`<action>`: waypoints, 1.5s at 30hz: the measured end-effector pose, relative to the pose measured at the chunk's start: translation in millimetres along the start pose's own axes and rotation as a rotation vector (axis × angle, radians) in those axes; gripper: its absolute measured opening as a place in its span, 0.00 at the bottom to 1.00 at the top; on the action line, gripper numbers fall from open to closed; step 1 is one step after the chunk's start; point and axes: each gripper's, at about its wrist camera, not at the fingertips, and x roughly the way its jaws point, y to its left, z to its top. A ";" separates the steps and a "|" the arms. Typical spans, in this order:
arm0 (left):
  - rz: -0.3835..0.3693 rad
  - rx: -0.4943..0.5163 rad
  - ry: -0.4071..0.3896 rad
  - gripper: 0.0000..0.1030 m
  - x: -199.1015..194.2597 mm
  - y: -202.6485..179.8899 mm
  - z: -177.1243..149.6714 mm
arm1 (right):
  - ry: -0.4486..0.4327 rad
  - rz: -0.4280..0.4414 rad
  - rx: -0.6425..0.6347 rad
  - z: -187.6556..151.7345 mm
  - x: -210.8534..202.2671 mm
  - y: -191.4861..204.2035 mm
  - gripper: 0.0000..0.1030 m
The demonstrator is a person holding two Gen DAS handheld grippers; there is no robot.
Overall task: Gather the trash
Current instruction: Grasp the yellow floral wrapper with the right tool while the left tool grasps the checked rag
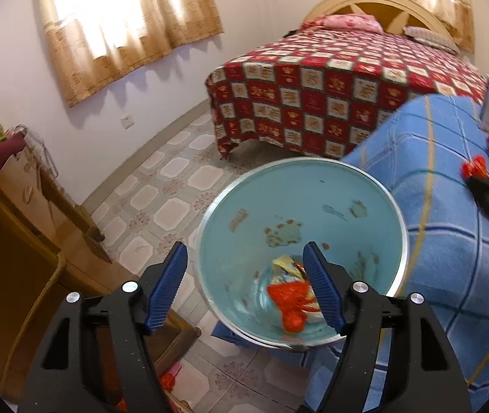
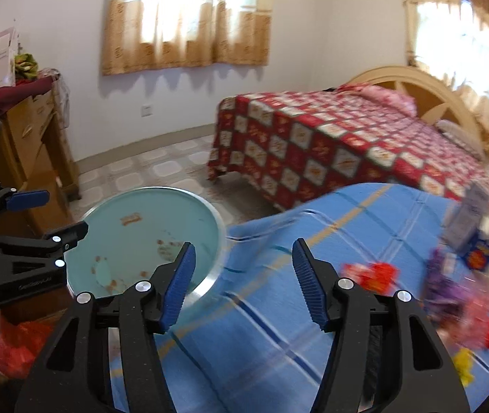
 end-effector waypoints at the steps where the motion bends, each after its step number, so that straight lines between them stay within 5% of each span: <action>1: -0.004 0.011 -0.001 0.72 -0.9 -4.9 -1.9 | -0.006 -0.025 0.009 -5.5 -10.7 -9.4 0.58; 13: -0.078 0.182 -0.021 0.75 -18.7 -94.5 -23.3 | 0.064 -0.354 0.310 -119.8 -104.3 -149.5 0.65; 25: -0.104 0.179 -0.029 0.75 -25.8 -128.6 -15.7 | 0.139 -0.305 0.357 -143.2 -79.6 -164.7 0.62; 27: -0.130 0.183 -0.037 0.75 -30.6 -133.1 -15.7 | 0.171 -0.274 0.371 -145.0 -72.4 -166.1 0.31; 28: -0.147 0.186 -0.040 0.75 -33.7 -136.2 -15.7 | 0.187 -0.263 0.372 -146.2 -70.1 -165.8 0.27; 33: -0.210 0.205 -0.055 0.75 -47.4 -155.2 -15.2 | 0.146 -0.255 0.359 -148.0 -92.2 -162.5 0.24; 45: -0.341 0.278 -0.088 0.75 -78.2 -227.4 -21.6 | 0.091 -0.424 0.382 -181.6 -144.6 -190.9 0.24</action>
